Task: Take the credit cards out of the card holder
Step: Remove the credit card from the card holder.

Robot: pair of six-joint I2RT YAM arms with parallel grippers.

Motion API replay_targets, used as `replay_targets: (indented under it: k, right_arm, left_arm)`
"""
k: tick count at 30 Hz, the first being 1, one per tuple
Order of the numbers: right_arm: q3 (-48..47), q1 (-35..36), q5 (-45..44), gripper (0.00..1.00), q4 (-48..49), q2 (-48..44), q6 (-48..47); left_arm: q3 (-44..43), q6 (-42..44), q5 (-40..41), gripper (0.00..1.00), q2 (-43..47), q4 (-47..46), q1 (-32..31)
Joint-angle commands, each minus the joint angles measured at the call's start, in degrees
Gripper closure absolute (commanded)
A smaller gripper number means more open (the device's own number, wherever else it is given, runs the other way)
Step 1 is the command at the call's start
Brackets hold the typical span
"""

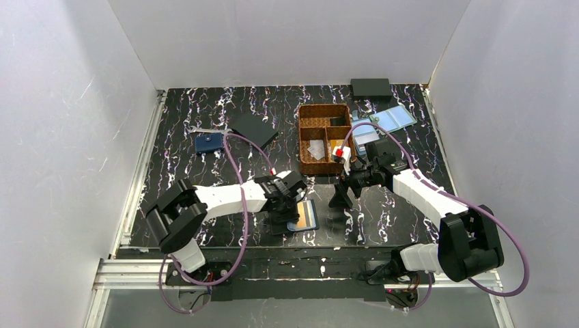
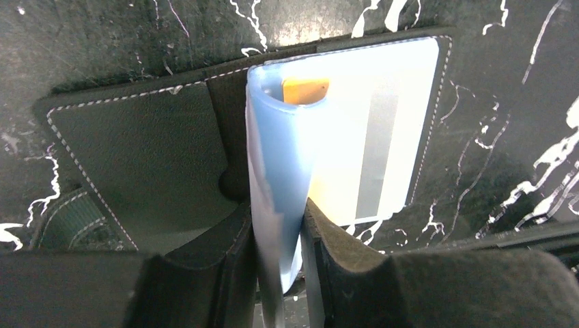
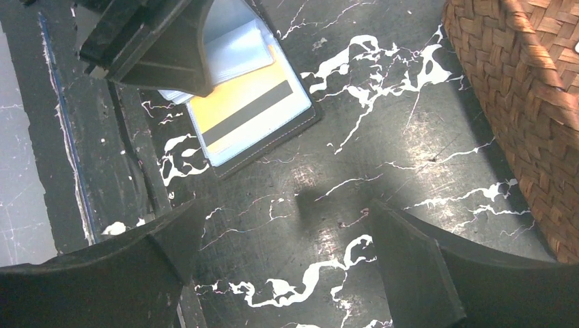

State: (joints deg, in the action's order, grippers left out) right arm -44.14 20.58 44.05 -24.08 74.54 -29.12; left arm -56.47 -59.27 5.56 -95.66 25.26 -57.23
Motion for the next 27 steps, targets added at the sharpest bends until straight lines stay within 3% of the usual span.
replay_targets:
  k: [1,5,10,27]
  right_arm:
    - [-1.66,-0.36,3.18,0.02,-0.71,-0.84,-0.58]
    - [-1.44,-0.36,4.73,0.02,-0.71,-0.14,-0.58]
    - [-1.39,-0.28,5.70,0.02,-0.62,0.42,-0.49]
    - [-1.21,0.69,5.70,0.02,-0.45,1.70,-0.32]
  left_arm:
    - [7.22,3.05,-5.39,0.76,6.00,-10.83,3.12]
    - [14.68,2.63,-11.41,0.76,10.35,-18.84,7.86]
    - [17.68,2.37,-11.68,0.58,13.35,-17.86,11.28]
    - [13.27,8.59,1.56,0.53,17.67,1.27,13.29]
